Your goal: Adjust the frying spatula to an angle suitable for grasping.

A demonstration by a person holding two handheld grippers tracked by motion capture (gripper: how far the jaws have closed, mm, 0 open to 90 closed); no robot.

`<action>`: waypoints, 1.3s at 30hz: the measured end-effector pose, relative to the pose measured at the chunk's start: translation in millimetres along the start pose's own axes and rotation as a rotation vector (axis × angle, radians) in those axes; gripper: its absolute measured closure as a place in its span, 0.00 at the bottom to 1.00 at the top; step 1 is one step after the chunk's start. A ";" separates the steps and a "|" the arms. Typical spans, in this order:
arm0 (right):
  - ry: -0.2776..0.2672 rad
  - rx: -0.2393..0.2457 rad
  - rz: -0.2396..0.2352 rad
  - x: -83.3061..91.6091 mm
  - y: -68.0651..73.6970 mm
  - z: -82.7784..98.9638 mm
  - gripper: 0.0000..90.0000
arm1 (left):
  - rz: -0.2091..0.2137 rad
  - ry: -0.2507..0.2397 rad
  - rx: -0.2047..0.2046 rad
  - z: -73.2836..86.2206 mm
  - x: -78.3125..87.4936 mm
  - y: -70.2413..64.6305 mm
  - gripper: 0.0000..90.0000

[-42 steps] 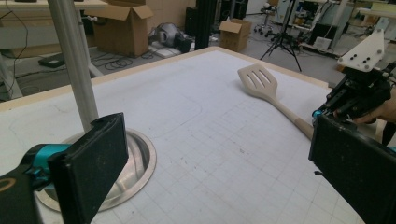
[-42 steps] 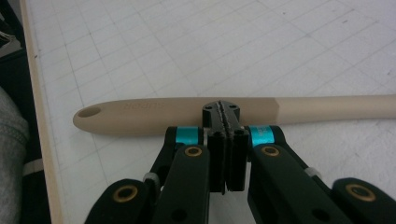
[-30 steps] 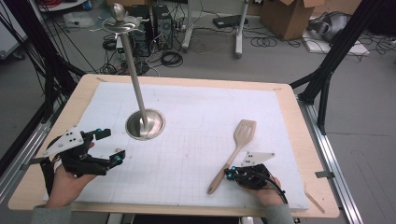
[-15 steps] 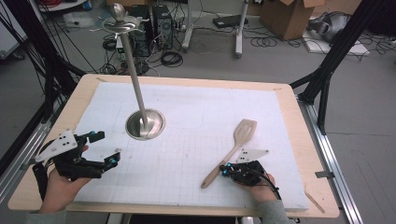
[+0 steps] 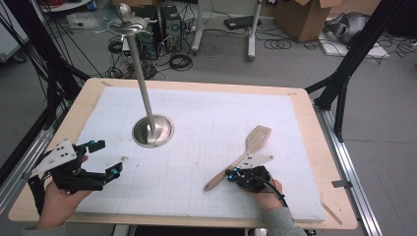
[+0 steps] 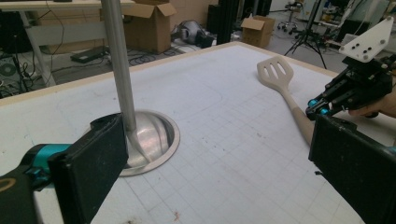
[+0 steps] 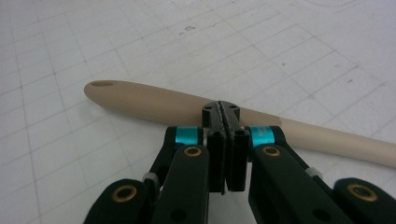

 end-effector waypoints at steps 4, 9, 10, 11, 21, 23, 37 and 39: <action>-0.006 0.003 0.010 -4.9 -0.7 -3.7 1.00 | -0.012 -0.003 0.001 1.1 2.7 -0.2 0.06; -0.004 -0.005 0.022 -9.5 -0.8 -7.7 1.00 | -0.018 -0.004 0.001 1.6 5.7 -1.0 0.06; -0.008 -0.007 0.022 -10.9 -1.0 -8.4 1.00 | -0.021 -0.004 0.001 2.2 7.3 -1.6 0.06; -0.008 -0.005 0.022 -11.4 -1.3 -8.7 1.00 | -0.024 -0.004 -0.001 2.5 8.3 -1.8 0.06; -0.013 -0.021 0.043 -22.5 -3.9 -17.4 1.00 | -0.052 -0.015 0.005 4.6 20.3 -1.6 0.07; -0.010 -0.029 0.052 -25.4 -4.2 -20.0 1.00 | -0.058 -0.014 0.007 5.7 22.7 -1.6 0.07; -0.030 -0.050 0.085 -40.6 -9.0 -30.3 1.00 | -0.082 -0.001 0.024 12.0 35.4 -2.5 0.07; -0.030 -0.057 0.085 -42.2 -9.8 -31.4 1.00 | -0.086 0.000 0.024 12.4 36.0 -2.5 0.07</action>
Point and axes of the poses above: each handheld gripper's, and its own axes: x roughly backward along the jaws, z roughly out of its underside, y roughly to its left, the point moved 2 cm from there along -x, roughly forward along the jaws, and after that the axes turned 1 degree about -z, right-handed, at the moved point
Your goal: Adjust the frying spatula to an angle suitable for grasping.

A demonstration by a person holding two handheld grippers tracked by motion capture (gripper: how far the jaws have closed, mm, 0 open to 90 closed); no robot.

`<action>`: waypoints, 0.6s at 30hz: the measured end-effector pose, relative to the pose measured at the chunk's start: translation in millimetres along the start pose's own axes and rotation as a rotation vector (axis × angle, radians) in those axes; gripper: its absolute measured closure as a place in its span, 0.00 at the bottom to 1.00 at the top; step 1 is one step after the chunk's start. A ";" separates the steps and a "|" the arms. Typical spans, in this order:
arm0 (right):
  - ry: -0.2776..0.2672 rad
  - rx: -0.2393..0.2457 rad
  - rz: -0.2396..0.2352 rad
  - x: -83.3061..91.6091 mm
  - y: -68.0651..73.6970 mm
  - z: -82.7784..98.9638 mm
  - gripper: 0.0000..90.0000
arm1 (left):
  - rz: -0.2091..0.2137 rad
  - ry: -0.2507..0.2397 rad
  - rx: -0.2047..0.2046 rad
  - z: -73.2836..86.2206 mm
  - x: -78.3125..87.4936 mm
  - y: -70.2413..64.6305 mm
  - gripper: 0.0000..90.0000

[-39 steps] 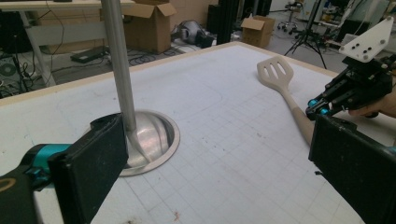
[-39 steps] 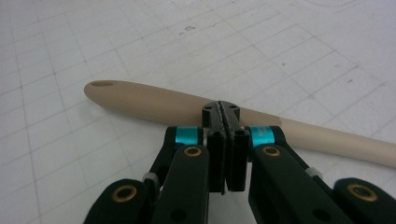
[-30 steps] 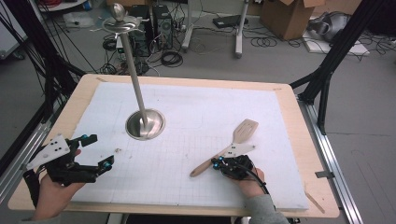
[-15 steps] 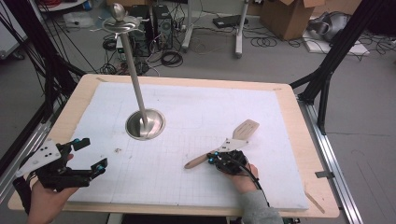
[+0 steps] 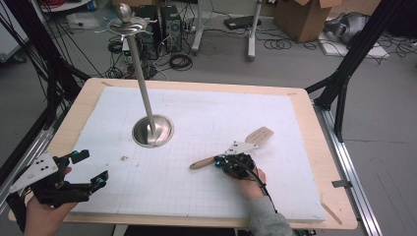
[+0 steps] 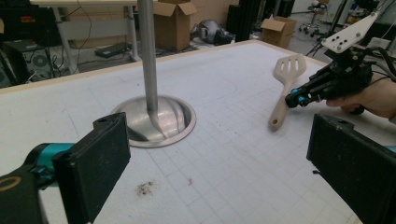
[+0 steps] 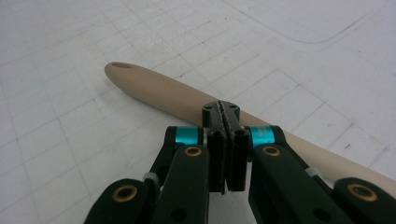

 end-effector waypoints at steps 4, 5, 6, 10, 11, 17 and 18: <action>-0.002 -0.001 0.016 -3.4 -0.3 -2.5 1.00 | -0.007 0.003 0.004 1.6 2.9 -0.6 0.07; -0.003 0.000 0.013 -4.2 -0.5 -3.0 1.00 | -0.007 0.005 0.002 1.8 3.6 -0.6 0.07; -0.003 -0.003 0.016 -4.9 -0.8 -3.4 1.00 | -0.008 0.004 0.002 2.0 4.1 -0.9 0.07; -0.005 -0.001 0.022 -7.1 -1.5 -5.1 1.00 | -0.011 0.006 0.002 2.8 5.9 -1.2 0.07; -0.005 -0.003 0.025 -7.7 -1.4 -5.5 1.00 | -0.012 0.007 0.001 3.0 6.4 -1.1 0.07; -0.004 -0.003 0.039 -10.7 -1.7 -7.7 1.00 | -0.018 0.011 0.004 4.7 7.9 -1.3 0.07; -0.006 -0.002 0.040 -11.2 -1.9 -8.0 1.00 | -0.018 0.011 0.005 5.0 8.0 -1.3 0.07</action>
Point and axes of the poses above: each handheld gripper's, and its own axes: x roughly backward along the jaws, z roughly out of its underside, y roughly to its left, the point moved 2 cm from there along -x, roughly forward along the jaws, and after that the axes turned 1 degree about -z, right-handed, at the moved point
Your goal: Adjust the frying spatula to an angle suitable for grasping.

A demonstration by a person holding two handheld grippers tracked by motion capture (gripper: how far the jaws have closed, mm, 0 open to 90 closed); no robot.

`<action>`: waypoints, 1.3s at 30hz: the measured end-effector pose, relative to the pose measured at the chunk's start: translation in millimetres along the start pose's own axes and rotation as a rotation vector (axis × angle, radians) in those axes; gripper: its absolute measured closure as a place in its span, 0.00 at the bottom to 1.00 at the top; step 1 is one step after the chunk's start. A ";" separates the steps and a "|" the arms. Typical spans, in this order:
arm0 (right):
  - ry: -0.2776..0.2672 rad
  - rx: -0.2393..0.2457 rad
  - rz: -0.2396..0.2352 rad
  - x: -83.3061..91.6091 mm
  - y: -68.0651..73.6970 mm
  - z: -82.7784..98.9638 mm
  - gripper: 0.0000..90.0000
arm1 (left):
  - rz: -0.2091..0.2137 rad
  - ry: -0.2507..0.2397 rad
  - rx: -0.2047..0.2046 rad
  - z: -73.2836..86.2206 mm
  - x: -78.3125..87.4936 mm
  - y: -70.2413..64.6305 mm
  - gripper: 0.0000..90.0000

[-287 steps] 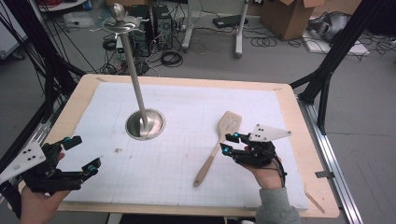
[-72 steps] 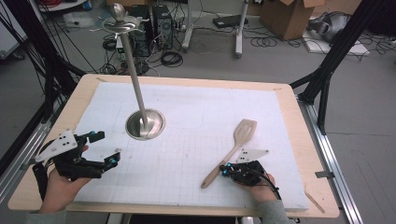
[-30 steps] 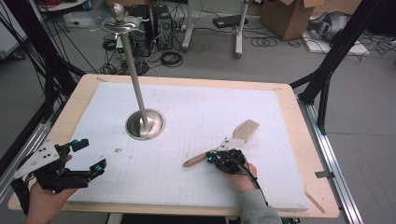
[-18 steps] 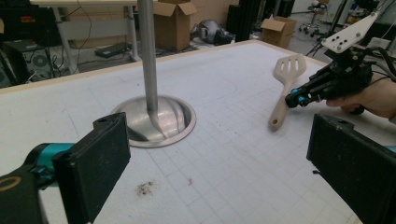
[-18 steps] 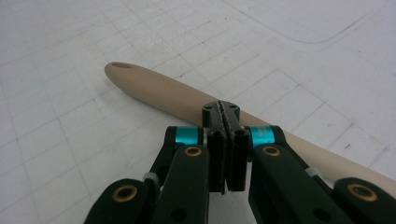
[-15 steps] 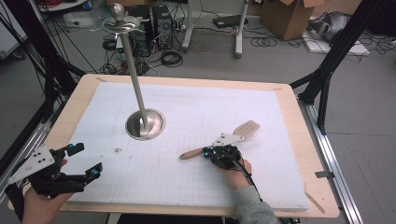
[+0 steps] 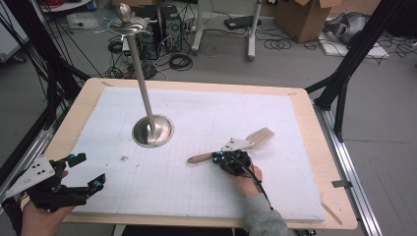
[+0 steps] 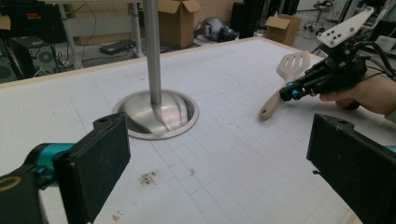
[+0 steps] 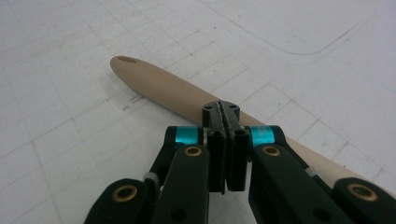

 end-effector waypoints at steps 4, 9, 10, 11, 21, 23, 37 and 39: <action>0.003 0.004 0.006 0.1 0.8 -0.4 1.00 | 0.000 0.003 -0.002 0.4 -0.1 0.3 0.07; -0.070 -0.045 0.045 10.8 -8.5 -3.9 1.00 | 0.002 0.003 0.005 0.9 0.0 1.8 0.07; -0.092 -0.060 0.056 14.3 -12.4 -4.7 1.00 | 0.000 0.005 0.005 1.4 0.1 2.3 0.07; -0.104 -0.080 0.062 17.8 -16.0 -4.9 1.00 | -0.001 0.006 0.006 1.7 0.2 2.4 0.07; -0.088 -0.190 0.135 20.5 -42.3 2.1 1.00 | -0.007 0.017 0.001 4.1 1.4 0.0 0.07; -0.077 -0.194 0.144 18.2 -45.5 3.7 1.00 | -0.011 0.018 0.004 5.0 2.5 0.4 0.07; 0.004 -0.128 0.185 7.6 -50.1 0.9 1.00 | -0.027 0.024 0.008 8.5 9.4 1.1 0.07; 0.011 -0.125 0.183 5.8 -51.6 0.8 1.00 | -0.030 0.025 0.011 9.5 9.7 1.1 0.07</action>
Point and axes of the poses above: each handheld gripper's, and its own axes: x roughly backward along the jaws, z roughly out of its underside, y roughly to its left, the point moved 2 cm from there along -x, roughly forward along the jaws, and after that the axes turned 1 degree about -z, right-handed, at the moved point
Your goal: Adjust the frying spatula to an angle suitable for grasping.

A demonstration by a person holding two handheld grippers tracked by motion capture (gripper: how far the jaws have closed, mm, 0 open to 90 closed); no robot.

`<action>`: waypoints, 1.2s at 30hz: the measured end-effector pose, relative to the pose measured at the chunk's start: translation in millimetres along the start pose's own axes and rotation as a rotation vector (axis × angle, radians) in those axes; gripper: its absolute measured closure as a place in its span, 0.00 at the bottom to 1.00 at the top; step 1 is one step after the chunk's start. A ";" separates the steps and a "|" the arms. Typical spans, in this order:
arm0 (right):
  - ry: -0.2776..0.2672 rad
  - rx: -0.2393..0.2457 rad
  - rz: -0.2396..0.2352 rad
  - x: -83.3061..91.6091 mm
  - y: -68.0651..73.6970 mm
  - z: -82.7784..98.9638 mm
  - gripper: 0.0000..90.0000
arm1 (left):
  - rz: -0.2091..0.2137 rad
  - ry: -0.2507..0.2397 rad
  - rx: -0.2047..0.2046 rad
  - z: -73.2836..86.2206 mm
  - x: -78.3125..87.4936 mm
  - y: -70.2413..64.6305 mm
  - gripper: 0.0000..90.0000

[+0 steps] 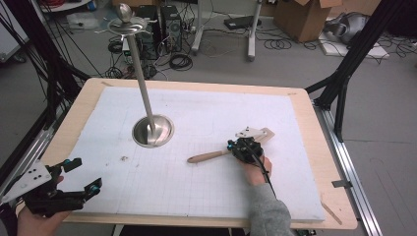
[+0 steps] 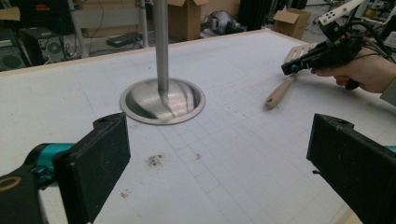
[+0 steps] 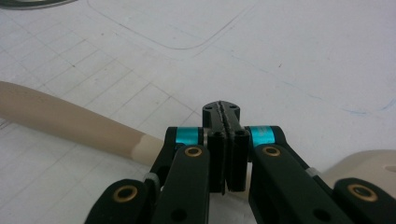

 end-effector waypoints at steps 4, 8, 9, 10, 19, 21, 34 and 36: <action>0.008 -0.006 0.003 -1.3 -4.0 0.5 1.00 | -0.006 0.001 -0.001 0.9 1.9 0.0 0.07; 0.035 0.001 0.026 -4.8 -5.8 1.8 1.00 | -0.008 0.004 0.000 1.9 2.7 -0.1 0.07; 0.037 0.003 0.027 -4.9 -5.6 1.8 1.00 | -0.009 0.004 0.000 1.9 2.8 -0.1 0.07; 0.038 0.004 0.026 -4.9 -5.7 1.9 1.00 | -0.009 0.004 -0.001 1.9 2.8 0.0 0.07; 0.062 -0.045 0.013 3.0 -8.8 4.4 1.00 | 0.000 0.002 0.006 1.3 1.3 2.7 0.07; 0.062 -0.042 0.016 4.6 -8.6 4.8 1.00 | 0.008 0.000 0.007 0.6 -1.3 2.5 0.07; 0.066 -0.053 0.024 16.3 -12.6 13.6 1.00 | 0.044 0.001 -0.002 -3.5 -14.8 0.6 0.07; 0.066 -0.056 0.027 18.5 -13.7 15.3 1.00 | 0.048 0.001 -0.003 -4.1 -16.9 0.5 0.07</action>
Point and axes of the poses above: each handheld gripper's, and its own axes: x roughly backward along the jaws, z roughly out of its underside, y roughly to its left, the point moved 2 cm from there along -x, roughly forward along the jaws, and after that the axes turned 1 degree about -z, right-handed, at the moved point
